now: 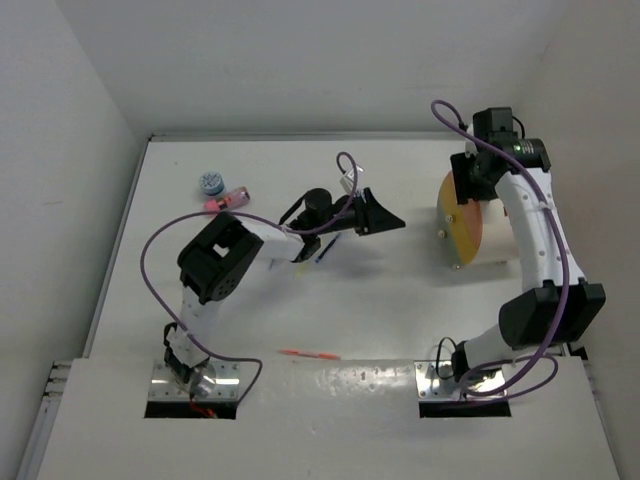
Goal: Sort the stationery into containers
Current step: Open the drawer in the storage box.
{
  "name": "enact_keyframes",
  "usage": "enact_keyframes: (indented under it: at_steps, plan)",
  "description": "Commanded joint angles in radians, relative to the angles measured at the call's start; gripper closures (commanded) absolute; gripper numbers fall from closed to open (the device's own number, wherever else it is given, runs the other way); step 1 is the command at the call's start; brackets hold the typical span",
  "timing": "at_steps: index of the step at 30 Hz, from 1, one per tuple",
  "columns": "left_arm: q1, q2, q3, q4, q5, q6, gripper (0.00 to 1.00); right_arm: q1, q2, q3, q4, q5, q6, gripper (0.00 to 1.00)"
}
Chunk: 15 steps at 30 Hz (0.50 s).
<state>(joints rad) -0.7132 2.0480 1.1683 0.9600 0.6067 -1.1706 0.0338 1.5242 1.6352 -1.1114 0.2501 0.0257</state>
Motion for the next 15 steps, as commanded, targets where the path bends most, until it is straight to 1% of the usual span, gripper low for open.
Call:
enact_keyframes:
  at_steps: [1, 8, 9, 12, 14, 15]
  plan:
    - [-0.045, 0.038, 0.086, 0.171, -0.073, -0.032, 0.24, -0.015, 0.002, -0.012, -0.004, -0.021, 0.011, 0.45]
    - [-0.072, 0.216, 0.206, 0.204, -0.179, -0.058, 0.25, -0.029, 0.011, -0.006, -0.028, -0.086, 0.042, 0.46]
    - [-0.075, 0.231, 0.218, 0.203, -0.186, -0.061, 0.25, -0.058, 0.01, 0.006, -0.042, -0.084, 0.045, 0.46]
    - [-0.081, 0.268, 0.249, 0.207, -0.199, -0.073, 0.25, -0.087, 0.007, 0.073, -0.103, -0.09, 0.046, 0.45]
    - [-0.084, 0.284, 0.266, 0.213, -0.199, -0.074, 0.24, -0.132, -0.007, 0.075, -0.126, -0.11, 0.055, 0.42]
    - [-0.089, 0.287, 0.271, 0.214, -0.197, -0.074, 0.25, -0.147, -0.034, 0.063, -0.136, -0.153, 0.057, 0.4]
